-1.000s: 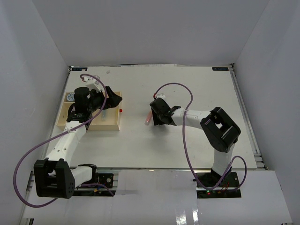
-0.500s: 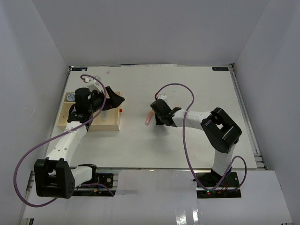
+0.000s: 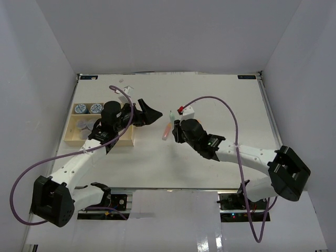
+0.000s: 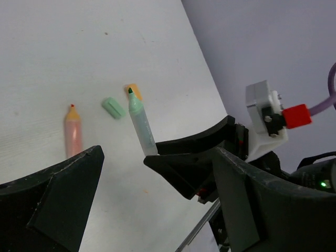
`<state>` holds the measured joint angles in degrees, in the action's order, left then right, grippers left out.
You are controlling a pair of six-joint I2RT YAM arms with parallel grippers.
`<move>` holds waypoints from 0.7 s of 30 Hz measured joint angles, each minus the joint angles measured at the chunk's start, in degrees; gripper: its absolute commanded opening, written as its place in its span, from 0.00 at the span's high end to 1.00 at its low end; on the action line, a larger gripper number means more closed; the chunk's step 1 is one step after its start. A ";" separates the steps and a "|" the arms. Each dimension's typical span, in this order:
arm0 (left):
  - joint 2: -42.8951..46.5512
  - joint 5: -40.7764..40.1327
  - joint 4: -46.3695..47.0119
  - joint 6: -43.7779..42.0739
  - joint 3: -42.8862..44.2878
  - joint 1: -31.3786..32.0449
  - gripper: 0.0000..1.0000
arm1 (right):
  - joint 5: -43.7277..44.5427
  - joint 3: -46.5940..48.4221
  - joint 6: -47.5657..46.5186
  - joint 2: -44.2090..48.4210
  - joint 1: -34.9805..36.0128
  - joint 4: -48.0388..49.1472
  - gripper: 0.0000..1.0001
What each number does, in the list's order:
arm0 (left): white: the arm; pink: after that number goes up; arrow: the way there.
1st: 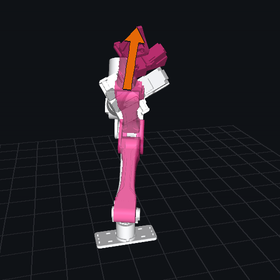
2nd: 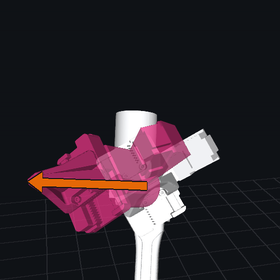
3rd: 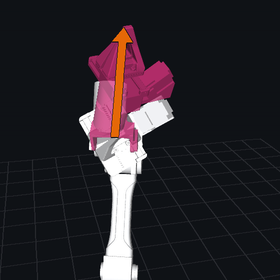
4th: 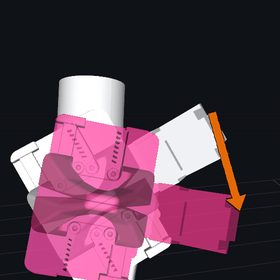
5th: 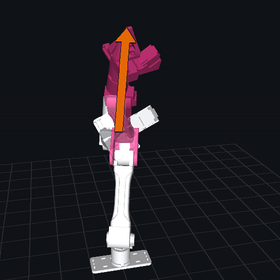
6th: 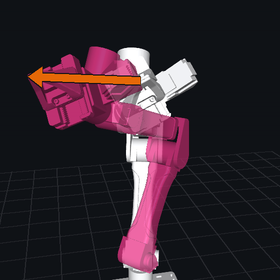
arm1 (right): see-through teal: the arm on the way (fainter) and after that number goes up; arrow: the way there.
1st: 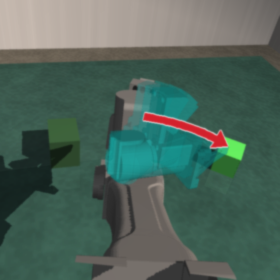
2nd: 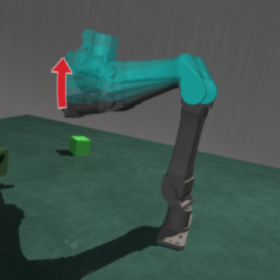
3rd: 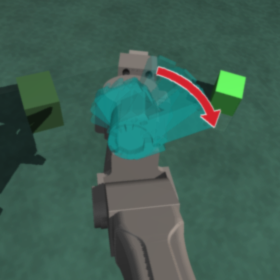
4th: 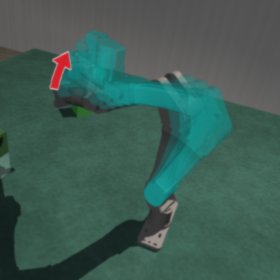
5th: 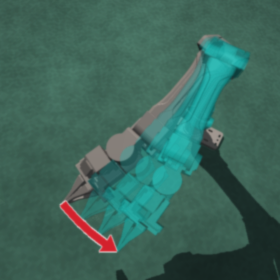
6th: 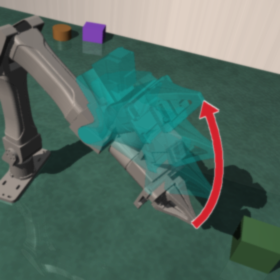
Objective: Sort the stationery into containers
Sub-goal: Pick up the pen from the center of the board.
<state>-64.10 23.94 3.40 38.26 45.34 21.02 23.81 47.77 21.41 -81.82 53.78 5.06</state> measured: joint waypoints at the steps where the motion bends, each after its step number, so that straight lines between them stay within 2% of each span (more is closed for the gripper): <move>1: -0.20 -0.92 0.79 0.70 0.00 1.46 0.07 | 0.04 -0.79 -0.61 1.95 0.59 1.70 0.92; 12: -4.09 -8.98 7.19 4.22 0.92 11.13 0.15 | -0.31 -6.45 -4.04 12.31 2.89 13.03 0.92; 21: -7.98 -13.29 10.51 5.03 1.46 16.50 0.30 | -1.07 -7.26 -4.55 13.79 2.99 16.06 0.92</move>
<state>-72.07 10.66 13.91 43.29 46.81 37.52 22.74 40.51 16.86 -68.03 56.77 21.12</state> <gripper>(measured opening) 0.723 0.329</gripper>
